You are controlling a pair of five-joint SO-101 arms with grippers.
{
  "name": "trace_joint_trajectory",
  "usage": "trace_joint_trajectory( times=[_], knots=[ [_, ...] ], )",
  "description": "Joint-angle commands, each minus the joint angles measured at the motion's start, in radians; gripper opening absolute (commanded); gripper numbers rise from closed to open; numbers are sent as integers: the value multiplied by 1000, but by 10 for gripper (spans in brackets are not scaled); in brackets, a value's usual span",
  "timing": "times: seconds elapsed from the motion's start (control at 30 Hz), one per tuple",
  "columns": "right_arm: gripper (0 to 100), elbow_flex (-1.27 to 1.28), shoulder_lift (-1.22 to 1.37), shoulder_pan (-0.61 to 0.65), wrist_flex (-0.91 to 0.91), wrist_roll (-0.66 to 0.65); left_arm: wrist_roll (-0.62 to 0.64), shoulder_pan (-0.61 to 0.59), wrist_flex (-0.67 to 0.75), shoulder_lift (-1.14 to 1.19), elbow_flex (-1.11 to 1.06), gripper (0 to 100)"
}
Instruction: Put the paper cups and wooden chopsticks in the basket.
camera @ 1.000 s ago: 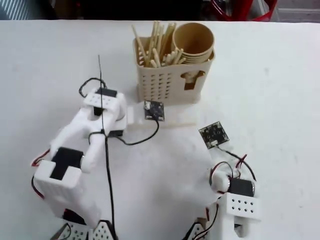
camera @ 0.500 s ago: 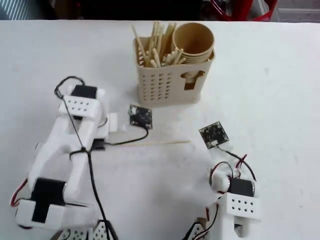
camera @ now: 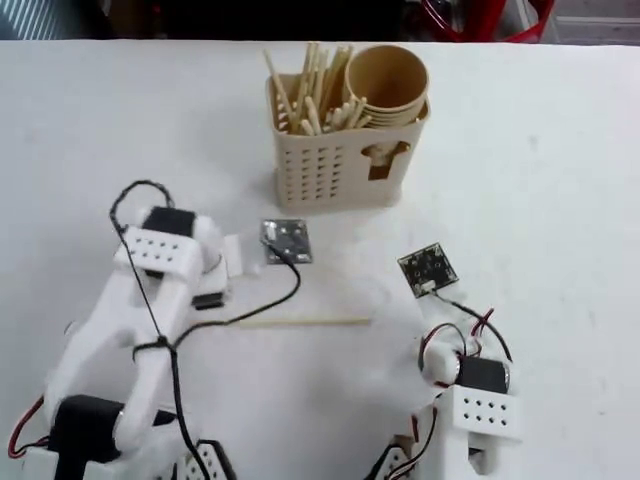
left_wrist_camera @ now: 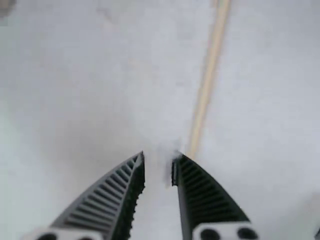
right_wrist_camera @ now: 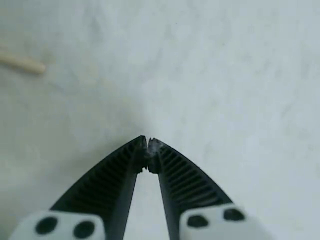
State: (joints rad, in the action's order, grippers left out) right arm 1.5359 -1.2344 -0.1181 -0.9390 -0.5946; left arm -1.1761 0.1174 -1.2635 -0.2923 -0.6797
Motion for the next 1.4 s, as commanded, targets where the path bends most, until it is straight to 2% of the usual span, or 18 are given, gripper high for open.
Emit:
trace_joint_trajectory(
  times=[0.0, 0.1, 0.2, 0.4, 0.53, 0.73, 0.9, 1.1, 1.17, 1.37],
  knots=[
    [21, -3, -10, 4, 13, -9, 83, 148, 18, -39, -3, 109],
    [21, -3, -10, 4, 13, -9, 141, 282, 83, -38, -17, 110],
    [21, -3, -10, 4, 13, -9, 178, 355, 166, -38, -48, 126],
    [21, -3, -10, 4, 13, -9, 198, 366, 292, -38, -150, 146],
    [21, -3, -10, 4, 13, -9, 198, 364, 308, -31, -169, 146],
    [21, -3, -10, 4, 12, -9, 199, 364, 361, 156, -120, 146],
    [21, -3, -10, 4, 12, -9, 219, 364, 322, 315, -5, 138],
    [21, -3, -10, 4, 12, -9, 249, 364, 239, 417, 107, 54],
    [21, -3, -10, 4, 12, -9, 249, 364, 216, 430, 127, 18],
    [21, -3, -10, 4, 13, -9, 315, 349, 212, 415, 153, 22]
  ],
)
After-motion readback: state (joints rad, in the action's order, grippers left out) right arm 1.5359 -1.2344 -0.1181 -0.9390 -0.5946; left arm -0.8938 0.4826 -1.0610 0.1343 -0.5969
